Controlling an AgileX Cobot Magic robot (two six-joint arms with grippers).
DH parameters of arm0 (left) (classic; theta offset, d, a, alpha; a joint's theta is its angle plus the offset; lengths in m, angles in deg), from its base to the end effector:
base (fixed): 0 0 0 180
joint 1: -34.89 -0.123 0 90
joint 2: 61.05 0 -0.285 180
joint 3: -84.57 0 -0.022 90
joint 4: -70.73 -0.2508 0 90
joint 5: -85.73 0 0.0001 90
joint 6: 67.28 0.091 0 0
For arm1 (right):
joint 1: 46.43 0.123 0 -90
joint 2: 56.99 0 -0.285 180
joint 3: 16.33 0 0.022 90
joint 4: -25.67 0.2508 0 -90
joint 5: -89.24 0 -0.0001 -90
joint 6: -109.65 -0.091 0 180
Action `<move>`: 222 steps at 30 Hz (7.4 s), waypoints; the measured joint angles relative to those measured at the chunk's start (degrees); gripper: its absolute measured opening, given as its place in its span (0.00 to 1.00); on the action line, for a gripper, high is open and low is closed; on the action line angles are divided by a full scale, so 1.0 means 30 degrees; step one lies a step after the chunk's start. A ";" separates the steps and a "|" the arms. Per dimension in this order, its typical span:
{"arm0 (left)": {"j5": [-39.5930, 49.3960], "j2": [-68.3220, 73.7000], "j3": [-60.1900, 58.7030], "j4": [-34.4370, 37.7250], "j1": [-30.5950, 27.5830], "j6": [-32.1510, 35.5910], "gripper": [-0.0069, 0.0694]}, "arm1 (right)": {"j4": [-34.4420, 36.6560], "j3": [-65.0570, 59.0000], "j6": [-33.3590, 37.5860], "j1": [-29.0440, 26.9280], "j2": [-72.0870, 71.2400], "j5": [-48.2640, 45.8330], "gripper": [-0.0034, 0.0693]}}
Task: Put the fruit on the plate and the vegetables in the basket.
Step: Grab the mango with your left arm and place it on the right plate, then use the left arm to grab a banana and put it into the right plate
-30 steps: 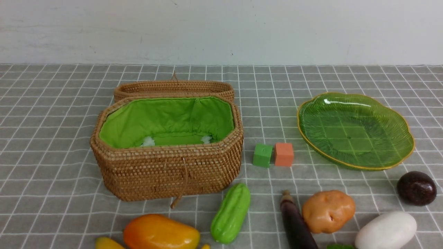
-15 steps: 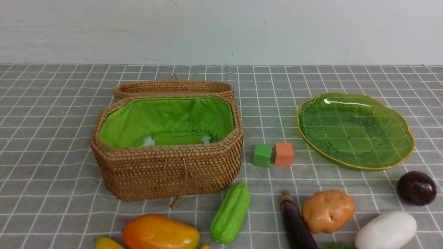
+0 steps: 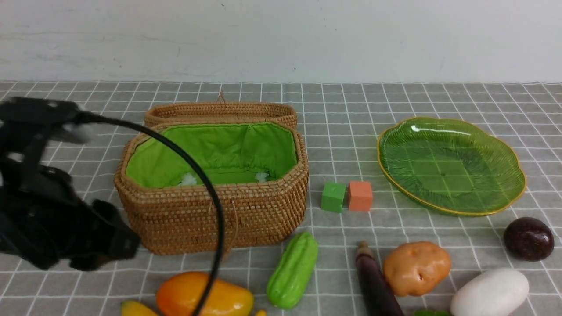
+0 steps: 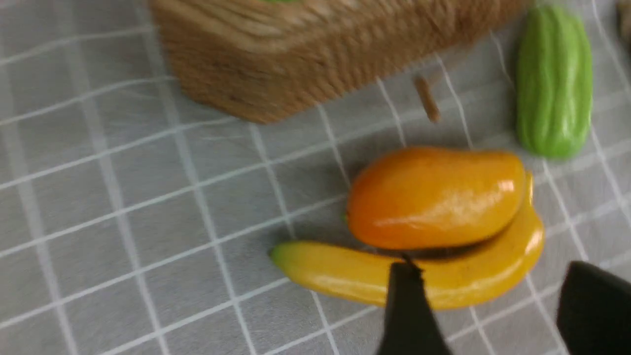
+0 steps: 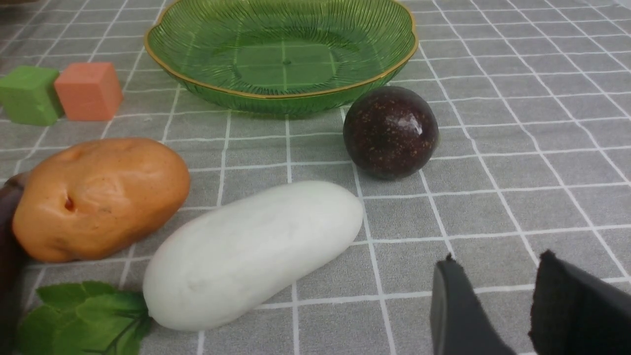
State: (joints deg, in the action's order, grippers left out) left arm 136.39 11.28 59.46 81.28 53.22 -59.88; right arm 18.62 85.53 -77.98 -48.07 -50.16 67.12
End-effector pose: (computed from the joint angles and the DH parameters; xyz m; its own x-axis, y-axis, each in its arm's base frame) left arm 0.1983 -0.0793 0.3078 -0.7972 0.2762 -0.5369 0.3926 0.9127 -0.1133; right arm 0.0517 -0.0057 0.1742 -0.2898 0.0274 -0.9567 0.0783 0.9969 0.0048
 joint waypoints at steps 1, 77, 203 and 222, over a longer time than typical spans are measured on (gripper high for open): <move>0.0000 0.0501 0.0006 -0.0309 0.0556 0.0278 0.72 | 0.0000 0.0000 0.0000 0.0000 0.0000 0.0000 0.38; -0.3852 0.8054 0.8743 0.4895 0.6947 1.2712 0.82 | 0.0000 0.0000 0.0000 0.0000 0.0000 0.0000 0.38; -0.5395 1.6936 1.7390 1.9574 0.6129 1.8502 0.53 | -0.0018 0.0000 0.0000 0.0000 0.0000 0.0000 0.38; -1.8092 2.9637 2.9666 2.9275 0.8845 1.8533 0.77 | -0.0004 0.0000 0.0000 0.0000 0.0000 0.0000 0.38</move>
State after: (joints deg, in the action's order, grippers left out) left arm 82.11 100.19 148.46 169.11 79.76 -4.28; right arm 18.61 85.53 -77.98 -48.07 -50.16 67.12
